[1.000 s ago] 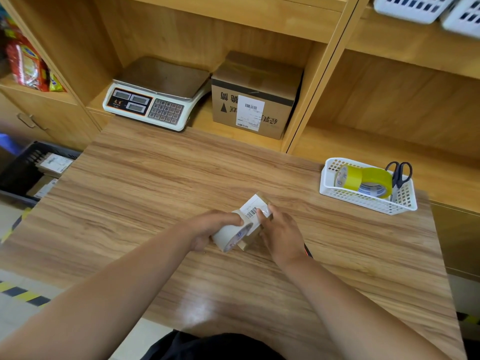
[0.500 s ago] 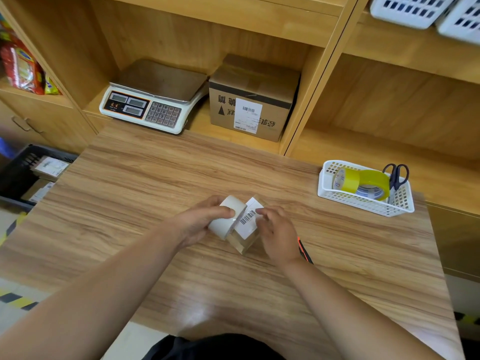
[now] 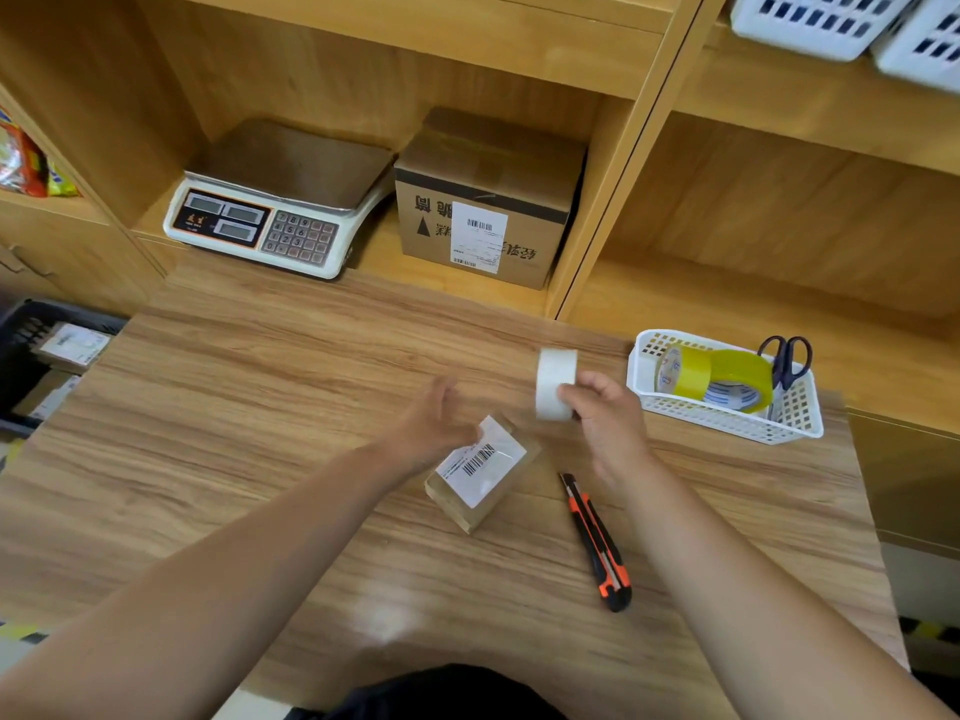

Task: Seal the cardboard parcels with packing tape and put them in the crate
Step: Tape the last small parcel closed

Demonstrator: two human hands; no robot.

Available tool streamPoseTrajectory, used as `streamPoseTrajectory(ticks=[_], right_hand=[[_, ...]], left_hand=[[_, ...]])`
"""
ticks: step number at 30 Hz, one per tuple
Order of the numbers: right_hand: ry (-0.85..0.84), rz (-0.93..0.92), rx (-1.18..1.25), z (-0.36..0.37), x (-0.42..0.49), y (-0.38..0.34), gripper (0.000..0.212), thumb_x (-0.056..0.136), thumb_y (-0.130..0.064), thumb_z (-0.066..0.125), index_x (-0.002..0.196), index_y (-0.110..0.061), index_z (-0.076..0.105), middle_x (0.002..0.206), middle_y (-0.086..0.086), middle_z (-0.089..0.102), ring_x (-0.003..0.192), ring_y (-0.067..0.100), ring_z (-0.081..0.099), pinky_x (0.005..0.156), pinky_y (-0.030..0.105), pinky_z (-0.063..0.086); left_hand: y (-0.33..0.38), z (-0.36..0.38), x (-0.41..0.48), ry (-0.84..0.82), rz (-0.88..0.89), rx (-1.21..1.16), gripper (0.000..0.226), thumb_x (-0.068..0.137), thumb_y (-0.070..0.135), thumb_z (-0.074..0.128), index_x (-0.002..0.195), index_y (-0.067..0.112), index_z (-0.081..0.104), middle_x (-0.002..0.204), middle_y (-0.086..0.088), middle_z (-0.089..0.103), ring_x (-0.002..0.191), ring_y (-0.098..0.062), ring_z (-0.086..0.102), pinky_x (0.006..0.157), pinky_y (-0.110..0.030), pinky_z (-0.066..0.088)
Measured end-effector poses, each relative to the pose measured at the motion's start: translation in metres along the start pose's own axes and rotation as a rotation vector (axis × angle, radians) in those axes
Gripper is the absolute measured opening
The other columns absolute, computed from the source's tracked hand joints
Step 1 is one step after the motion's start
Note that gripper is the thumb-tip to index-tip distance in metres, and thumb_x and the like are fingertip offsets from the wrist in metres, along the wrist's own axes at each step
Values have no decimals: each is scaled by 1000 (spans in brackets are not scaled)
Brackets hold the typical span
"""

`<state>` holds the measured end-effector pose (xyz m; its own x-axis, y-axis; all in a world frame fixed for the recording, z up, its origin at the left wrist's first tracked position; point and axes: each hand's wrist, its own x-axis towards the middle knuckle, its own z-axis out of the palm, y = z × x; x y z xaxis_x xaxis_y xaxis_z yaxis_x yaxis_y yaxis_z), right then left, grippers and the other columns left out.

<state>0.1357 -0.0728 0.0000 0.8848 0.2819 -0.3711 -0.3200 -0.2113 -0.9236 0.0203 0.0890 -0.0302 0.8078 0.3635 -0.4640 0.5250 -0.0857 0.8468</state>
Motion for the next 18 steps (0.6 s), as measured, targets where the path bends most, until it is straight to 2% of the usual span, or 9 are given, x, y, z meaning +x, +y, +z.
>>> streamPoseTrajectory(ticks=[4,6,8,10,12,14,15,16,18], right_hand=[[20,-165,-822,-21,32,32,5,80,-11,62,81,-15,66,79,0,66,81,22,61,70,31,44],[-51,-258,-1260,-28,41,47,8,83,-18,59,85,-17,66,85,5,67,87,26,61,72,32,39],[-92,-301,-1508,-32,45,56,14,87,-21,55,93,-22,67,93,6,67,92,27,60,74,30,36],[-109,-321,-1560,-33,50,64,15,87,-16,54,91,-25,65,94,5,67,92,28,60,72,31,34],[-67,-434,-1376,-30,50,76,17,82,-11,56,93,-21,66,96,6,69,93,31,61,73,31,37],[-48,-613,-1119,-23,44,82,29,85,-15,50,110,-11,66,110,10,68,104,30,60,85,34,45],[-78,-679,-1054,-16,38,82,38,89,-21,43,119,-6,63,120,12,64,113,28,56,95,36,44],[-137,-742,-1073,-9,34,82,46,94,-27,37,127,-4,57,130,13,58,123,25,50,102,37,39],[-285,-879,-1236,1,32,85,59,101,-41,22,138,-1,44,144,14,43,134,23,39,110,40,29]], left_hand=[[-22,3,11,-35,-136,93,59,83,7,69,136,8,44,135,-7,49,122,-20,49,95,-29,41],[-31,8,14,-62,-159,132,57,83,6,68,135,6,46,133,-9,51,122,-21,50,96,-29,42],[-37,11,18,-65,-155,146,57,81,4,69,134,4,48,131,-11,55,119,-19,52,92,-24,42],[-40,12,20,-66,-153,140,55,81,2,69,132,3,50,126,-12,58,111,-16,54,84,-19,40],[-43,12,22,-67,-151,133,50,82,2,67,129,4,53,121,-11,60,105,-13,54,79,-19,40],[-47,13,22,-68,-142,107,43,83,2,66,125,4,56,115,-9,61,101,-13,56,72,-14,43],[-48,13,21,-66,-139,88,38,84,2,66,121,4,57,111,-7,62,97,-13,57,66,-10,45],[-51,13,20,-59,-136,74,35,85,3,66,119,5,59,107,-5,63,94,-12,58,63,-6,45],[-57,13,17,-37,-117,49,31,85,4,67,116,6,62,103,-2,65,91,-10,60,65,-6,45]])
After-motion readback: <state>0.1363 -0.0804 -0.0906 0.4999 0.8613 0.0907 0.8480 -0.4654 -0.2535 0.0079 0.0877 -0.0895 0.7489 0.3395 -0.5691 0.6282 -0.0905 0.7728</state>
